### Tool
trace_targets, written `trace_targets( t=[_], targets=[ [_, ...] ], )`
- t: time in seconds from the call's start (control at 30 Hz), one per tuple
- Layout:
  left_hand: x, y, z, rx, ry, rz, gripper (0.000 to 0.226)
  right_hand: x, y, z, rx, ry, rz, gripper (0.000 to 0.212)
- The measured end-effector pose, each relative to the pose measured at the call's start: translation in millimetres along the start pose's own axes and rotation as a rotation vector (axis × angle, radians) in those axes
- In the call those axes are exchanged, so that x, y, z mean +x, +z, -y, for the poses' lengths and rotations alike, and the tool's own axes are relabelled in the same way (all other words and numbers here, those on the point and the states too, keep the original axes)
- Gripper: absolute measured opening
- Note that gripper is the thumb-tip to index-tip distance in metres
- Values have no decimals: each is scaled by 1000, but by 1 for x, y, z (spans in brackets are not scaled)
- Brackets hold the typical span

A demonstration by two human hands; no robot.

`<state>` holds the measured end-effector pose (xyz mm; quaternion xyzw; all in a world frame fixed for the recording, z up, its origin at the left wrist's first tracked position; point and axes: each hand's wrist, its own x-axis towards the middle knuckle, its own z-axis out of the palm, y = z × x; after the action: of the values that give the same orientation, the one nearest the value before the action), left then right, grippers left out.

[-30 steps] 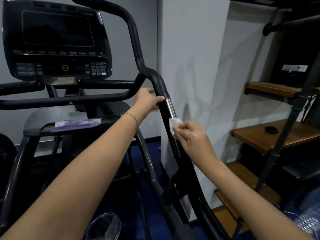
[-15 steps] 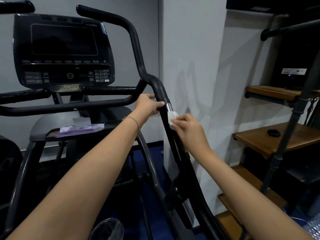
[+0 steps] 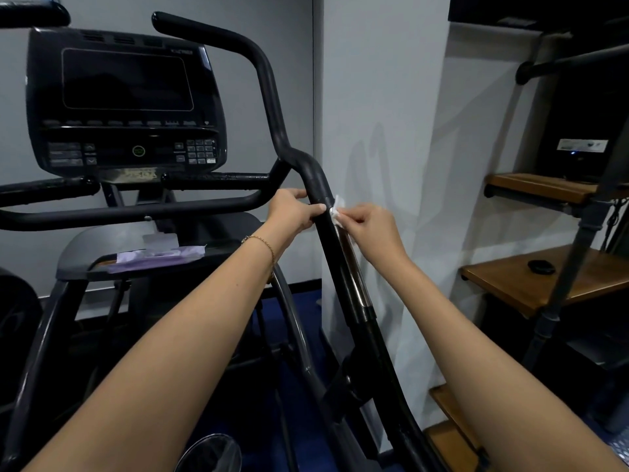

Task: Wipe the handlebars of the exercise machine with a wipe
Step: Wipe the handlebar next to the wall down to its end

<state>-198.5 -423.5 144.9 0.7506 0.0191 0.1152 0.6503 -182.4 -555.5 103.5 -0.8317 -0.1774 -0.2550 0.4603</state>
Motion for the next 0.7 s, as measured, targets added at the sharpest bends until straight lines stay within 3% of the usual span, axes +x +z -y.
trace_targets(
  t=[0.07,0.23,0.37,0.57,0.63,0.7],
  targets=[
    [1,0,1,25,15,-2,51,5,4,5,10,-64,-29,24],
    [2,0,2,34,18,-4,52,12,-2,-7,104,113,16,33],
    [2,0,4,54,56,0,48,10,6,0,-36,-66,-39,23],
    [3,0,3,65,39,-4,50,11,-7,-15,410,259,142,29],
    [3,0,3,52,41,0,48,0,-11,-21,445,268,204,27],
    [3,0,3,56,55,2,45,4,-8,-23,330,177,152,35]
  ],
)
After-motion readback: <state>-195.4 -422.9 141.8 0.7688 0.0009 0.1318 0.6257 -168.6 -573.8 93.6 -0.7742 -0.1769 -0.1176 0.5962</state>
